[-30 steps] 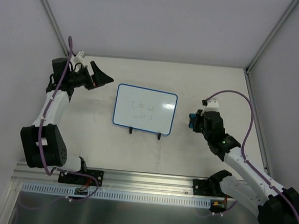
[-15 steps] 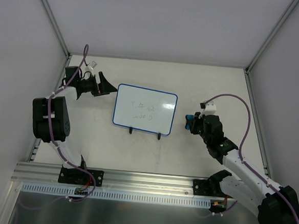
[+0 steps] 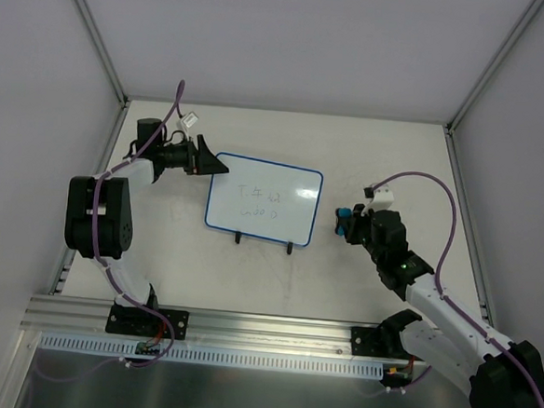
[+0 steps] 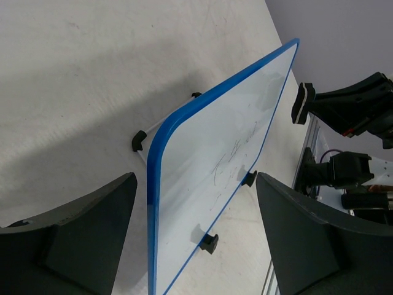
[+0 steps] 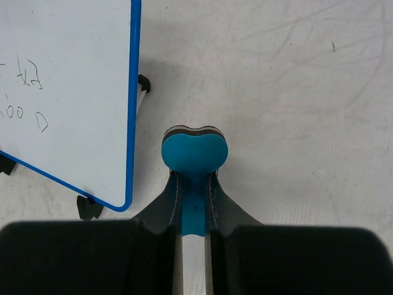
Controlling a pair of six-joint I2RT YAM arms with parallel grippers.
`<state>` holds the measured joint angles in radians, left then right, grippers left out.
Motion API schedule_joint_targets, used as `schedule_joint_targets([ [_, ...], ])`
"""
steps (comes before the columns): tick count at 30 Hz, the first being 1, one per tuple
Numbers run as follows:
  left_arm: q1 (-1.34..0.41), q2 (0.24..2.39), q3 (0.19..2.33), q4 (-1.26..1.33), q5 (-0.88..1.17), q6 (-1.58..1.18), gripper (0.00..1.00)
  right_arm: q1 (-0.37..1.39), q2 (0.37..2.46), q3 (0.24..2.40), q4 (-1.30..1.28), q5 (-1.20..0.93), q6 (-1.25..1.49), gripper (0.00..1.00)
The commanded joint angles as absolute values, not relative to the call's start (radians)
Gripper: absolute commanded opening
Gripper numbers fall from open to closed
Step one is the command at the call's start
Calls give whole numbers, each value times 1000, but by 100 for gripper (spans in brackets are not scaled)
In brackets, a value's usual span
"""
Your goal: Erase the whiteboard
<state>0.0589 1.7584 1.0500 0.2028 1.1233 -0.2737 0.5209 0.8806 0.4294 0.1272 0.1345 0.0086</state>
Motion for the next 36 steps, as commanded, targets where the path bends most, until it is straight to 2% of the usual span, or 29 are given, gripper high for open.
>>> schedule_joint_targets([
  [1, 58, 1752, 1063, 232, 1169, -239, 79, 526, 870, 430, 175, 127, -9, 0],
  [11, 60, 1738, 1051, 210, 1169, -213, 67, 526, 885, 434, 181, 117, -12, 0],
  [13, 58, 1744, 1051, 196, 1172, -207, 59, 526, 890, 436, 181, 114, -12, 0],
  [14, 58, 1755, 1057, 186, 1180, -204, 49, 526, 890, 436, 183, 110, -12, 0],
  [21, 54, 1764, 1063, 176, 1193, -195, 27, 538, 891, 436, 187, 103, -17, 0],
  [27, 43, 1782, 1074, 155, 1181, -196, 17, 603, 960, 501, 169, 129, -35, 0],
  [32, 32, 1813, 1077, 121, 1167, -172, 0, 730, 1032, 610, 106, 218, -49, 0],
  [36, 32, 1874, 1104, 106, 1204, -167, 0, 817, 1138, 716, 87, 279, -38, 0],
])
